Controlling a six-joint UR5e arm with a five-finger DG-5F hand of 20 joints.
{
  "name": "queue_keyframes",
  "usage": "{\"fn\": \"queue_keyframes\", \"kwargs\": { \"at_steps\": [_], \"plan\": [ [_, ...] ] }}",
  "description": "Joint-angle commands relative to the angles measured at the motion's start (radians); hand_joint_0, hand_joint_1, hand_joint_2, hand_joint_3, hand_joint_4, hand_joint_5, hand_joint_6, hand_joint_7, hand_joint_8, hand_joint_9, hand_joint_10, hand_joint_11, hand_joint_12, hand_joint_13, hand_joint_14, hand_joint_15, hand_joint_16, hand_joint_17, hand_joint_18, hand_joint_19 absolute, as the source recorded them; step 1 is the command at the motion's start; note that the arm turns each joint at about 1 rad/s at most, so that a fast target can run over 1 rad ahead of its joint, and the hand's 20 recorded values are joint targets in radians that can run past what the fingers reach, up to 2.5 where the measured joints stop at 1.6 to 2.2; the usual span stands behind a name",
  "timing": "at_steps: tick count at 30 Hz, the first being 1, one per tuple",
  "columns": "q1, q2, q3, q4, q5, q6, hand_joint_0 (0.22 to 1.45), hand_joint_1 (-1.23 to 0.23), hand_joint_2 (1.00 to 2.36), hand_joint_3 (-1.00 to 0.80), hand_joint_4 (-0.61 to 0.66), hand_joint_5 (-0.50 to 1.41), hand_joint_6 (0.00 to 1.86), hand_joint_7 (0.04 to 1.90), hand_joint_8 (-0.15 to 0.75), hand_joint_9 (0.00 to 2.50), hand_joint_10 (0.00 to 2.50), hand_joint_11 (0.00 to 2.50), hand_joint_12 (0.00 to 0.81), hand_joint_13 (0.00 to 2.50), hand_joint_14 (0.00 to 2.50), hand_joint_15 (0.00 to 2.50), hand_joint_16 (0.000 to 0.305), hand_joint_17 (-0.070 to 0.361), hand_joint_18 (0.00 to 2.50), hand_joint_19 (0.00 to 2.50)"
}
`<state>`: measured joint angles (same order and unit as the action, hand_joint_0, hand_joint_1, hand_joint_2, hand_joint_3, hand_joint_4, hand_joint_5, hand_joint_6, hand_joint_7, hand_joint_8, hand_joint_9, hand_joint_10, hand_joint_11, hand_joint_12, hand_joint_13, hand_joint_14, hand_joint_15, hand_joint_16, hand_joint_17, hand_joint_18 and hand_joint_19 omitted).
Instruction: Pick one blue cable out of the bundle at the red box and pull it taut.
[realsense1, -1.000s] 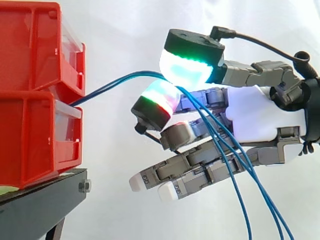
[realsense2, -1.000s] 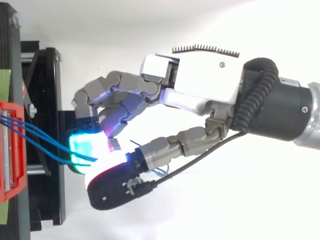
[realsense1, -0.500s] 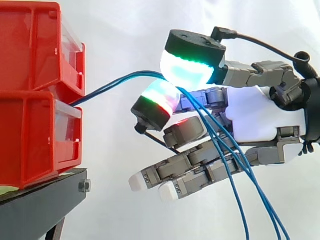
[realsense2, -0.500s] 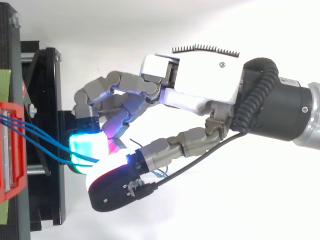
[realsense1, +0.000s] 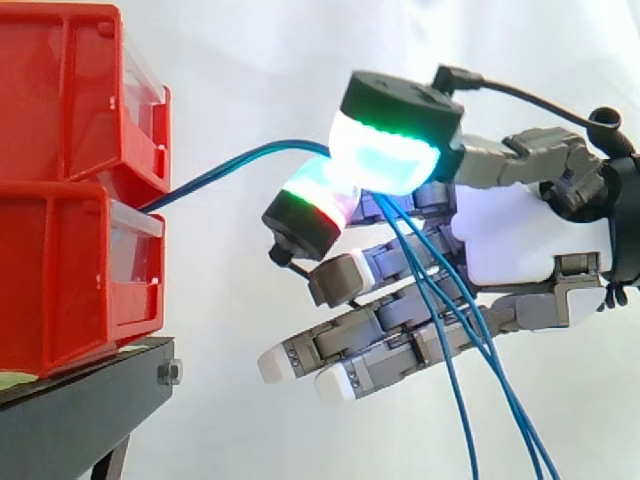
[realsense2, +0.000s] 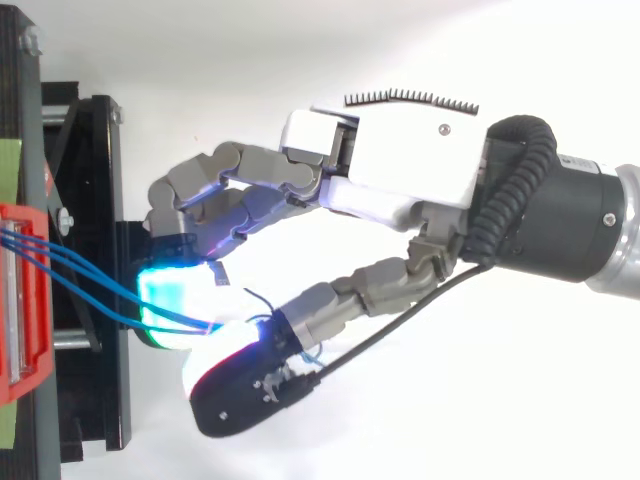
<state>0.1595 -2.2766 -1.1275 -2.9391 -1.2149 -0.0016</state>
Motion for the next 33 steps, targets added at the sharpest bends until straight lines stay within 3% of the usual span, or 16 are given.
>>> {"fn": "queue_keyframes", "kwargs": {
  "at_steps": [1, 3, 7, 10, 15, 20, 22, 26, 33],
  "plan": [
    [0.0, 0.0, 0.0, 0.0, 0.0, 0.0, 0.8, -1.05, 1.01, -0.41, -0.22, -0.23, 0.8, 1.21, 0.253, 0.67, 0.01, 1.59, 0.415, 0.36, 0.0, 0.08, 0.062, 0.138, 0.48, 0.11],
    [0.0, 0.0, 0.0, 0.0, -0.002, 0.0, 0.79, -1.06, 1.01, -0.41, -0.21, -0.23, 0.8, 1.2, 0.253, 0.7, 0.0, 1.83, 0.416, 0.38, 0.0, 0.11, 0.061, 0.138, 0.49, 0.12],
    [0.0, 0.0, 0.0, 0.0, -0.002, 0.0, 0.79, -1.05, 1.01, -0.41, -0.2, -0.23, 0.81, 1.18, 0.258, 0.68, 0.33, 1.92, 0.425, 0.5, 0.01, 0.26, 0.058, 0.13, 0.53, 0.18],
    [0.0, 0.0, 0.002, 0.0, -0.002, 0.0, 0.78, -1.05, 1.01, -0.41, -0.19, -0.22, 0.81, 1.18, 0.259, 0.67, 0.5, 1.91, 0.427, 0.55, 0.01, 0.34, 0.057, 0.129, 0.56, 0.21],
    [0.0, 0.0, 0.005, 0.0, -0.002, 0.002, 0.75, -1.05, 1.0, -0.5, -0.17, -0.22, 0.8, 1.18, 0.262, 0.66, 0.53, 1.94, 0.43, 0.57, 0.01, 0.38, 0.058, 0.13, 0.57, 0.2],
    [0.0, 0.0, 0.005, 0.0, -0.002, 0.002, 0.57, -1.0, 1.0, -0.5, -0.13, -0.22, 0.78, 1.19, 0.279, 0.68, 0.63, 1.92, 0.441, 0.58, 0.01, 0.44, 0.06, 0.136, 0.55, 0.28],
    [0.0, 0.0, 0.005, 0.0, -0.002, 0.002, 0.56, -0.99, 1.0, -0.5, -0.12, -0.21, 0.78, 1.18, 0.284, 0.68, 0.63, 1.92, 0.444, 0.58, 0.01, 0.45, 0.061, 0.137, 0.55, 0.29],
    [0.0, 0.0, 0.005, 0.0, -0.002, 0.002, 0.47, -0.85, 1.0, -0.5, -0.09, -0.2, 0.79, 1.15, 0.321, 0.75, 0.81, 1.82, 0.478, 0.64, 0.01, 0.49, 0.066, 0.149, 0.58, 0.33],
    [0.0, 0.0, 0.006, 0.0, -0.002, 0.002, 0.45, -0.72, 1.0, -0.5, -0.09, -0.17, 0.77, 1.16, 0.332, 0.82, 0.78, 1.8, 0.491, 0.67, 0.01, 0.49, 0.069, 0.154, 0.6, 0.37]
  ]
}}
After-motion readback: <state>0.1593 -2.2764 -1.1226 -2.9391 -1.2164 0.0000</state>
